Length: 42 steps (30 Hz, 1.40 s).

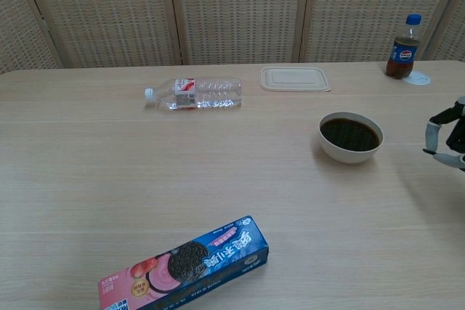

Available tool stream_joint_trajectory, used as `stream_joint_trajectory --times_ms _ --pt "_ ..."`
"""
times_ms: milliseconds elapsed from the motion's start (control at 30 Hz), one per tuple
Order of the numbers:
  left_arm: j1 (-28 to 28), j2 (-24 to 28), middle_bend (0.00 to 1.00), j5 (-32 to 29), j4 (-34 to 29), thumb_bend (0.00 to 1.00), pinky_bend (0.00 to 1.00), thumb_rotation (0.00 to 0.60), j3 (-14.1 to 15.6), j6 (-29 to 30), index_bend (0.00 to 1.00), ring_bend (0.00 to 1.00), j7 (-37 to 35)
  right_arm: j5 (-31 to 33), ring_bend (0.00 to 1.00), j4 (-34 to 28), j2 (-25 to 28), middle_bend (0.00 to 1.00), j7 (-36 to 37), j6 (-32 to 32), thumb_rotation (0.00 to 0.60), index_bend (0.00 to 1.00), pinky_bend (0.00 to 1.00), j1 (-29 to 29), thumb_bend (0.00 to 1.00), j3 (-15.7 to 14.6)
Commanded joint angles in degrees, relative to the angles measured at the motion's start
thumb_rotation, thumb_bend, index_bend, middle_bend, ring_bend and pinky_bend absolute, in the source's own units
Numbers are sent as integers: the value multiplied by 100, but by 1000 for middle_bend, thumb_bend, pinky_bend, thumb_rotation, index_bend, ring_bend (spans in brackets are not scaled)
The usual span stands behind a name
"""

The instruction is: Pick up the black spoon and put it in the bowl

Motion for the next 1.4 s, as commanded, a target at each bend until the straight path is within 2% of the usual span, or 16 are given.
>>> stream_joint_trajectory --times_ms 33,267,367,567,933,1400 --pt "-3 -17 0 4 13 447 0 600 4 -9 37 0 -10 204 996 -583 461 1000 597 -304 600 768 1000 145 883 309" --pt "-14 -23 0 5 37 447 0 600 1 -23 31 0 -39 537 996 -1081 792 1000 1738 -1006 600 770 1000 438 891 734" --pt "-2 -20 0 -23 59 447 0 600 1 -26 28 0 -54 667 996 -1072 736 1000 2139 -1241 600 770 1000 594 898 920" --pt "16 -21 0 -67 94 447 0 600 6 -42 24 0 -85 884 996 -803 440 1000 2394 -1486 600 770 1000 912 909 1112" --pt "50 -23 0 -126 145 447 0 600 17 -63 19 0 -129 1409 996 -289 -150 1000 2181 -1771 600 770 1000 1458 913 1194" --pt "128 -11 0 -187 194 447 0 600 44 -52 15 0 -191 1894 996 677 -906 1000 1377 -1786 600 770 1000 1908 914 937"
